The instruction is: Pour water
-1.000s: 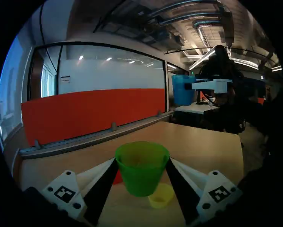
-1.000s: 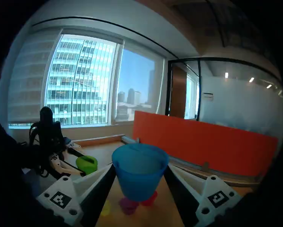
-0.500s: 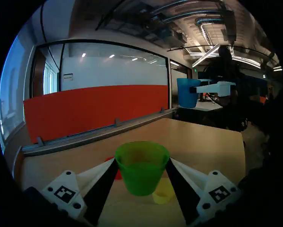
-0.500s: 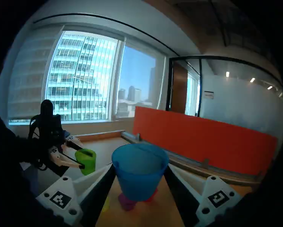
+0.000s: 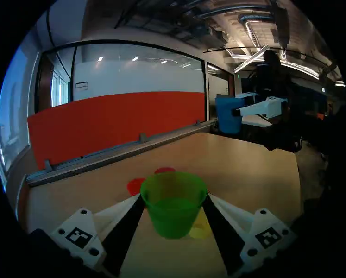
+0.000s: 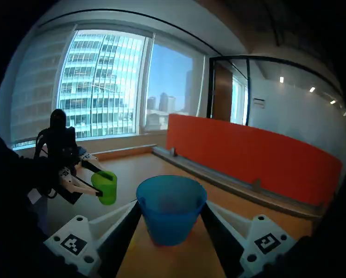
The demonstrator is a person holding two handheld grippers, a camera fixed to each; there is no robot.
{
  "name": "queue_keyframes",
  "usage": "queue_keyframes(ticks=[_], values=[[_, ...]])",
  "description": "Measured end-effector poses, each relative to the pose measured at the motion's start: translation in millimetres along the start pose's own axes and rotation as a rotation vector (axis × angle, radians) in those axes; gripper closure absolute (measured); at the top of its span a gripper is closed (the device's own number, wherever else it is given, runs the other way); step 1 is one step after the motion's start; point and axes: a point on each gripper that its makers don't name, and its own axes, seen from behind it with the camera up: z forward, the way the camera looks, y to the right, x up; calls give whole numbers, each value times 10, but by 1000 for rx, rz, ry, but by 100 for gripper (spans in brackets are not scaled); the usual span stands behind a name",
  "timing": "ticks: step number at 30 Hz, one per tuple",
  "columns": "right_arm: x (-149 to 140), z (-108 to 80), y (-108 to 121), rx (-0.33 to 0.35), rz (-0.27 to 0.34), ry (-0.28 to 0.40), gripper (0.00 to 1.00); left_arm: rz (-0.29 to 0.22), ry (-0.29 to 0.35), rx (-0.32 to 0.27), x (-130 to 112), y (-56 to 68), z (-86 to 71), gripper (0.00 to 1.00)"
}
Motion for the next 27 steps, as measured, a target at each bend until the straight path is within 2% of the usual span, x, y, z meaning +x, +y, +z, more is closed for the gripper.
queue_keyframes(ticks=[18, 27], values=[[-525, 115, -58, 66, 23, -126, 11, 6, -139, -48, -495, 53, 77, 14], [-914, 207, -145, 110, 1, -217, 11, 12, -197, -68, -717, 105, 142, 14]])
